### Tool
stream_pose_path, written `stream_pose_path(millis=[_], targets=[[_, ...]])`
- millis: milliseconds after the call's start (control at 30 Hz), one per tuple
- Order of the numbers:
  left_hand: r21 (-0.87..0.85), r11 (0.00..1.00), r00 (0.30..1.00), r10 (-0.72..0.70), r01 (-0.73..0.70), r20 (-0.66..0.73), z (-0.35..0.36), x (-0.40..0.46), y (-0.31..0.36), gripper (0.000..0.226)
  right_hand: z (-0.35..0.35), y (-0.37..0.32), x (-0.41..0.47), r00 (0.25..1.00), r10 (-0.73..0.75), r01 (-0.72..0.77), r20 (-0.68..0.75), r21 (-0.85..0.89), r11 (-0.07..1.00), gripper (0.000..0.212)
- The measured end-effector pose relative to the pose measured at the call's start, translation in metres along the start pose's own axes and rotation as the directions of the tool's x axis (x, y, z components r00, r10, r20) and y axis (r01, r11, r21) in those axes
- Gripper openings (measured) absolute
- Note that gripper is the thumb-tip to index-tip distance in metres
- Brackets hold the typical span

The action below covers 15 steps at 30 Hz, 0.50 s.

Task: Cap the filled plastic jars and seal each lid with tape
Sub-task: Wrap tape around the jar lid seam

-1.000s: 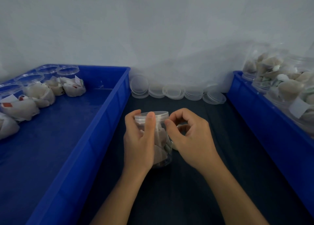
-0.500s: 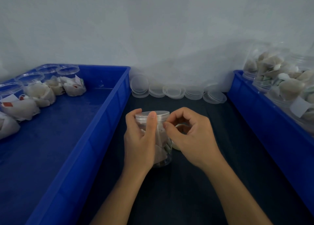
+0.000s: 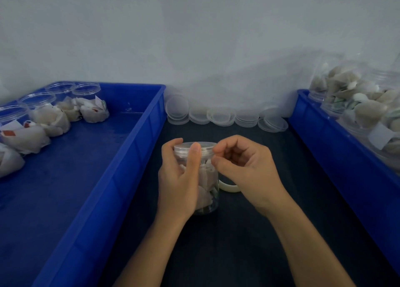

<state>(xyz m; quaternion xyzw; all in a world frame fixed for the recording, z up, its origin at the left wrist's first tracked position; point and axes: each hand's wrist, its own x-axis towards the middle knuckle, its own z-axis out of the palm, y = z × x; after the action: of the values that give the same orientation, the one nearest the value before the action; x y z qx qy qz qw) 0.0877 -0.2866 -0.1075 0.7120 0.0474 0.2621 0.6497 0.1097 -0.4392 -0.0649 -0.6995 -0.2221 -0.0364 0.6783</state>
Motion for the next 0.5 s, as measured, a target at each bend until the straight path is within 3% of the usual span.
stream_pose_path(millis=[200,500], targets=[[0.009,1.000,1.000,0.000,0.000,0.003,0.0012,-0.0029,0.0031,0.056,0.0015,-0.0008,0.0008,0.993,0.110,-0.103,-0.047,0.126,0.987,0.028],[0.077,0.997,0.999,0.020,-0.018,-0.032,0.0047,-0.0052,0.0032,0.066,0.0046,0.0019,0.0015,0.972,0.210,-0.192,-0.107,0.158,0.969,0.021]])
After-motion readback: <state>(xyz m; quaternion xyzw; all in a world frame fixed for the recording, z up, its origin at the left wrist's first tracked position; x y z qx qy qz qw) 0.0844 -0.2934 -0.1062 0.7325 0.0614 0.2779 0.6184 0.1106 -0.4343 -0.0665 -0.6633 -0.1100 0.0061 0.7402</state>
